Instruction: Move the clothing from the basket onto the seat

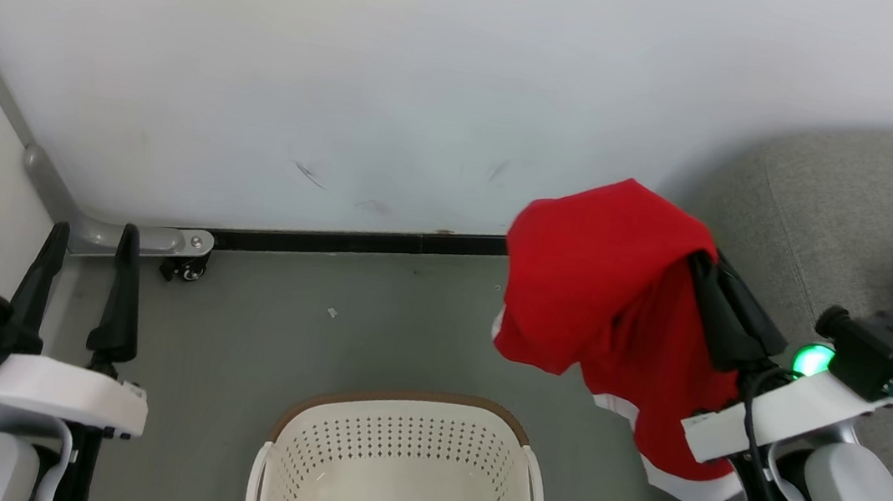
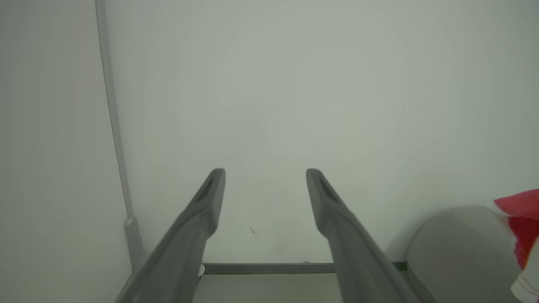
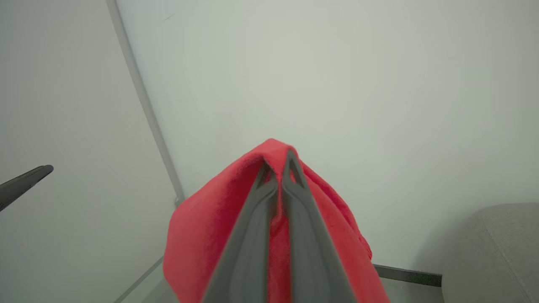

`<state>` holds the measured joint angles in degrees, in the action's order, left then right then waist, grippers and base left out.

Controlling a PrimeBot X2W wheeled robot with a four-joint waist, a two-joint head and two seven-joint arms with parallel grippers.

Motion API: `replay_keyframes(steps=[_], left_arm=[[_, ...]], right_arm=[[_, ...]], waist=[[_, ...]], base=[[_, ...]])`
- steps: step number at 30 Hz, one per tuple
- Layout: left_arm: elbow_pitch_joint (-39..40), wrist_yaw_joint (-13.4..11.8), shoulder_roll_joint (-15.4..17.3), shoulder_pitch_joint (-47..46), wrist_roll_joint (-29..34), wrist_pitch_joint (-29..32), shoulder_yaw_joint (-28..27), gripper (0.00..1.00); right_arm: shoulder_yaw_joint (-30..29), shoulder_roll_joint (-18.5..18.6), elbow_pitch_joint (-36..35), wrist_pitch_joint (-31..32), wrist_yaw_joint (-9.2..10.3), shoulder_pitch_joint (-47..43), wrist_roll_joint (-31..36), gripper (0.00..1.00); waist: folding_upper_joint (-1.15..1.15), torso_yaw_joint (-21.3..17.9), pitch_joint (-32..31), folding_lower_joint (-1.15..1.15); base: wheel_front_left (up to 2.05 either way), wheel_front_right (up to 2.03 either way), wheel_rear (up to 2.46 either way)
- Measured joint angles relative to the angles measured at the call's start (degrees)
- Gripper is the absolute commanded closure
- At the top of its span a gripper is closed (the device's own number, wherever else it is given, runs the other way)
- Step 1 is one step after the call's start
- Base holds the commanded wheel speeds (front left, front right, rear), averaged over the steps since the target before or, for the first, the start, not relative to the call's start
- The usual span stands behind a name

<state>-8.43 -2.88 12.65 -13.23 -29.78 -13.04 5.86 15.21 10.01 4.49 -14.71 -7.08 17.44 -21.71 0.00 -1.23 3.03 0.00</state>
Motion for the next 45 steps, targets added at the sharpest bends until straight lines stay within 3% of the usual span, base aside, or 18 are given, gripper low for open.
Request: replay_keyframes(steps=[13, 23, 45], left_arm=[[-2.2, -0.5, 1.4, 6.9, -0.4, -0.7, -2.8, 0.0], [-2.1, -0.6, 1.1, 8.1, -0.4, -1.0, -3.6, 0.0], [0.1, 0.7, -0.2, 8.9, 0.7, -1.2, -0.1, 0.0]], right_arm=[[-7.4, -0.9, 1.2, 0.0, 0.0, -4.7, 3.2, 1.0], [-9.1, -1.6, 0.7, 0.0, 0.0, -6.9, 3.8, 1.0], [-13.7, -2.4, -3.0, 0.0, 0.0, -10.2, 7.6, 1.0]], waist=[[0.0, -0.5, -0.5, 0.0], [0.0, -0.4, -1.2, 0.0], [0.0, -3.1, -1.3, 0.0]], base=[[0.0, 0.0, 0.0], [0.0, 0.0, 0.0], [0.0, 0.0, 0.0]])
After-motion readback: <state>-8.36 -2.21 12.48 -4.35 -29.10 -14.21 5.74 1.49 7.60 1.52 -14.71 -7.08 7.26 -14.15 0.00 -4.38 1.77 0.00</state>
